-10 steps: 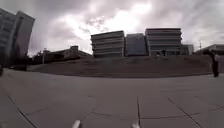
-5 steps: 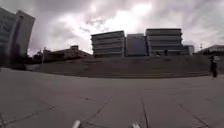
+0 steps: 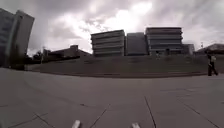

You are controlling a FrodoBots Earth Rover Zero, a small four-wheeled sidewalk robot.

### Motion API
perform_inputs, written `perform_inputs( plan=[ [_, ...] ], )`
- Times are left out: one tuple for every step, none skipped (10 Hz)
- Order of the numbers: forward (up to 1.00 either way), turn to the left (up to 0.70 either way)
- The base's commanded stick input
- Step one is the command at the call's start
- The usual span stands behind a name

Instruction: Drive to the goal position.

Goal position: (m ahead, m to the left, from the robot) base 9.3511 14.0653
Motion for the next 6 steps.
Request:
perform_inputs(
  plan=[
    [0.70,0.00],
    [0.70,0.15],
    [0.70,0.34],
    [0.70,0.35],
    [0.70,0.35],
    [0.70,0.35]
  ],
)
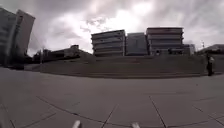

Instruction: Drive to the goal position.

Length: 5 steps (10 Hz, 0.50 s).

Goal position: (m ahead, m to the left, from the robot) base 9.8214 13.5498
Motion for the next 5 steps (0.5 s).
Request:
perform_inputs(
  plan=[
    [0.70,0.30],
    [0.70,0.09],
    [0.70,0.00],
    [0.70,0.00],
    [0.70,0.00]
  ],
)
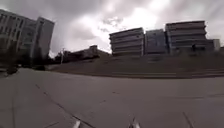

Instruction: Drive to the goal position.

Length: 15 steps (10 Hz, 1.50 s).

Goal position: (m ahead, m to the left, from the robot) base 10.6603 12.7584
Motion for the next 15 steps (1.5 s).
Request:
perform_inputs(
  plan=[
    [0.70,0.00],
    [0.70,0.00],
    [0.70,0.00],
    [0.70,0.00],
    [0.70,0.00],
    [0.70,0.00],
    [0.70,0.00],
    [0.70,0.00],
    [0.70,0.00],
    [0.70,0.00],
    [0.70,0.00],
    [0.70,0.00],
    [0.70,0.00],
    [0.70,0.02],
    [0.70,0.35]
  ],
)
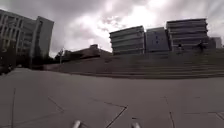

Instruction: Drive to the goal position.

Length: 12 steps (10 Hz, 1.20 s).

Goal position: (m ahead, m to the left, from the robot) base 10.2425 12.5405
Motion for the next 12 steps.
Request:
perform_inputs(
  plan=[
    [0.70,0.26],
    [0.70,0.00],
    [0.70,0.00],
    [0.70,0.00],
    [0.70,0.00],
    [0.70,0.00],
    [0.70,0.00],
    [0.70,0.30],
    [0.70,0.17],
    [0.70,0.00],
    [0.70,0.00],
    [0.70,0.00]
  ],
)
